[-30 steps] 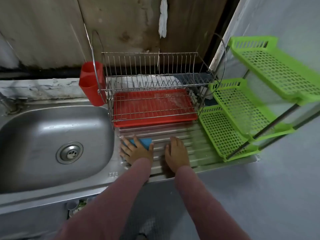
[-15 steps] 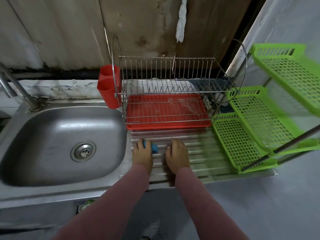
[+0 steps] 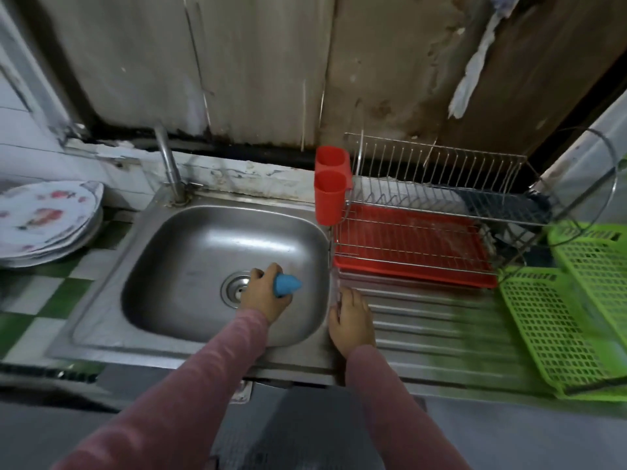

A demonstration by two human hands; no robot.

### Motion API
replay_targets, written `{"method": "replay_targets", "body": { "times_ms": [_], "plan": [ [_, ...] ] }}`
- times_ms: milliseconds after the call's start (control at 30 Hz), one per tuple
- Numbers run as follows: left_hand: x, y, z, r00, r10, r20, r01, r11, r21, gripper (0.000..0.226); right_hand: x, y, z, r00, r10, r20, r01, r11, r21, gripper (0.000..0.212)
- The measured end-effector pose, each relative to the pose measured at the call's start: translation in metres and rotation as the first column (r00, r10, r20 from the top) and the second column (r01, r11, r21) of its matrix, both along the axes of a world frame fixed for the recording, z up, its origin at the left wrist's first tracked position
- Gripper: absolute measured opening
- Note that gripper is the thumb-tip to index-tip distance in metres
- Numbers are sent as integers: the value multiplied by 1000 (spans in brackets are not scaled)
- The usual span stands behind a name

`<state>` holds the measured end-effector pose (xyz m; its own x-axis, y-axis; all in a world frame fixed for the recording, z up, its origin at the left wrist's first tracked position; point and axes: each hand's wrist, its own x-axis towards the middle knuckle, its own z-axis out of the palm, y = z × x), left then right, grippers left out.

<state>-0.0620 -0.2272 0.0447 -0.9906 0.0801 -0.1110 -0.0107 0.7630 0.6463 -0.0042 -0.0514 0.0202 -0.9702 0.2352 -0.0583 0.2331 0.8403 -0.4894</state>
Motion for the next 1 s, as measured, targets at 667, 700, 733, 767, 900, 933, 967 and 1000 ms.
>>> {"method": "replay_targets", "body": {
  "times_ms": [667, 700, 733, 767, 900, 933, 967, 1000],
  "plan": [
    [-58, -250, 9, 913, 319, 256, -391, 864, 318, 20, -104, -249, 16, 975, 222, -28, -224, 965, -135, 46],
    [-60, -257, 10, 905, 323, 275, -406, 850, 336, 22, -109, -256, 16, 969, 248, -19, -248, 961, -124, 45],
    [-61, -264, 11, 896, 332, 295, -425, 834, 352, 25, -115, -262, 16, 961, 277, -13, -277, 954, -116, 44],
    [-62, -270, 12, 884, 341, 320, -446, 819, 360, 29, -120, -268, 15, 952, 307, -14, -307, 945, -112, 44],
    [-59, -294, 19, 829, 387, 403, -553, 674, 490, 51, -135, -294, 17, 917, 398, -20, -397, 908, -134, 46],
    [-58, -303, 19, 813, 400, 424, -580, 629, 518, 53, -139, -301, 18, 906, 422, -25, -421, 896, -141, 46],
    [-56, -311, 20, 806, 406, 430, -590, 609, 530, 52, -142, -309, 20, 897, 441, -27, -440, 886, -147, 46],
    [-55, -319, 19, 804, 419, 422, -594, 616, 517, 50, -145, -316, 21, 890, 455, -28, -453, 878, -156, 46]
  ]
}}
